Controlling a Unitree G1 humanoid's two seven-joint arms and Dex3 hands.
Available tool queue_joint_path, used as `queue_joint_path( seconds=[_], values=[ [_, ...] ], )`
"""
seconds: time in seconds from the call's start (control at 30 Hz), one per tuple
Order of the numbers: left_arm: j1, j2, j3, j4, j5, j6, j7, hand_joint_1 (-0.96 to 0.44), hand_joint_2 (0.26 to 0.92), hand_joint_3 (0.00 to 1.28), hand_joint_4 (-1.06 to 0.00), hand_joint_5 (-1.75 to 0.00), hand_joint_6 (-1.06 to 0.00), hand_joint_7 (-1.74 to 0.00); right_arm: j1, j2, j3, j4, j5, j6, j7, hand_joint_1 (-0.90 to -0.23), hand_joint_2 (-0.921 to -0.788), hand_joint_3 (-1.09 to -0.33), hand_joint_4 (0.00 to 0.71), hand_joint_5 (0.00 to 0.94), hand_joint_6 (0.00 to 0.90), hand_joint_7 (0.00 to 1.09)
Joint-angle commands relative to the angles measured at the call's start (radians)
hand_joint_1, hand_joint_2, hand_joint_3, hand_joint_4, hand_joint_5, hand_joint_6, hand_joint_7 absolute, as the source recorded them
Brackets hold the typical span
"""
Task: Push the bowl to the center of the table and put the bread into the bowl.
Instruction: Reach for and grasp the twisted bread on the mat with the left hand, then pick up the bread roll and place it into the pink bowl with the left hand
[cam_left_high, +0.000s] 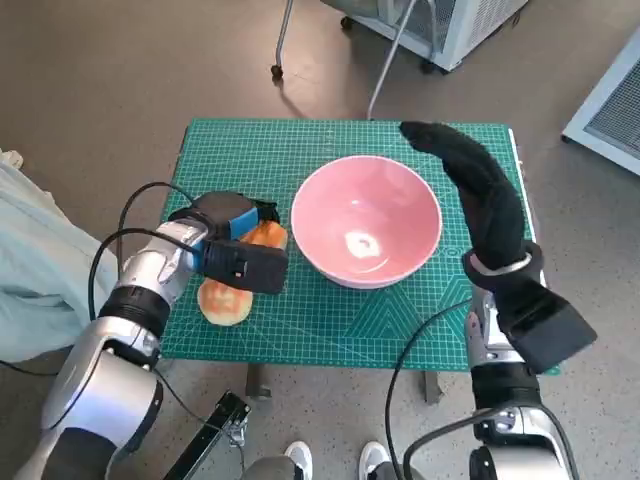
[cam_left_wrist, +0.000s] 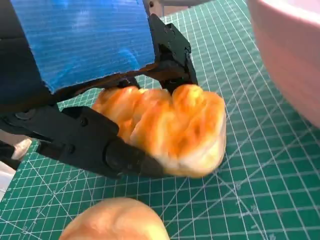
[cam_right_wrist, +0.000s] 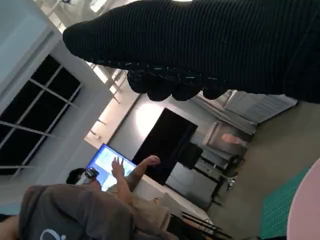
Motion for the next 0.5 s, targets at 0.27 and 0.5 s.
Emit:
queue_joint_path(
  seconds=[0.27,0.5],
  values=[
    [-0.132,0.071,0.015,-0.017,0.002,0.017,-0.002,0.0,0.921,0.15,-0.55,-1.24,-0.58,-1.29,0.019,0.009,-0.01,0.023,0.021,0.001,0.013,-0.688,-0.921,-0.814,0.231,0.002,-0.001,0.8],
    [-0.215,0.121,0.074,-0.12,-0.032,0.003,0.019,0.0,0.92,0.12,-0.61,-1.23,-0.59,-1.24,0.02,0.011,-0.013,0.013,0.03,0.006,0.013,-0.695,-0.921,-0.805,0.238,0.005,-0.001,0.8]
  ],
)
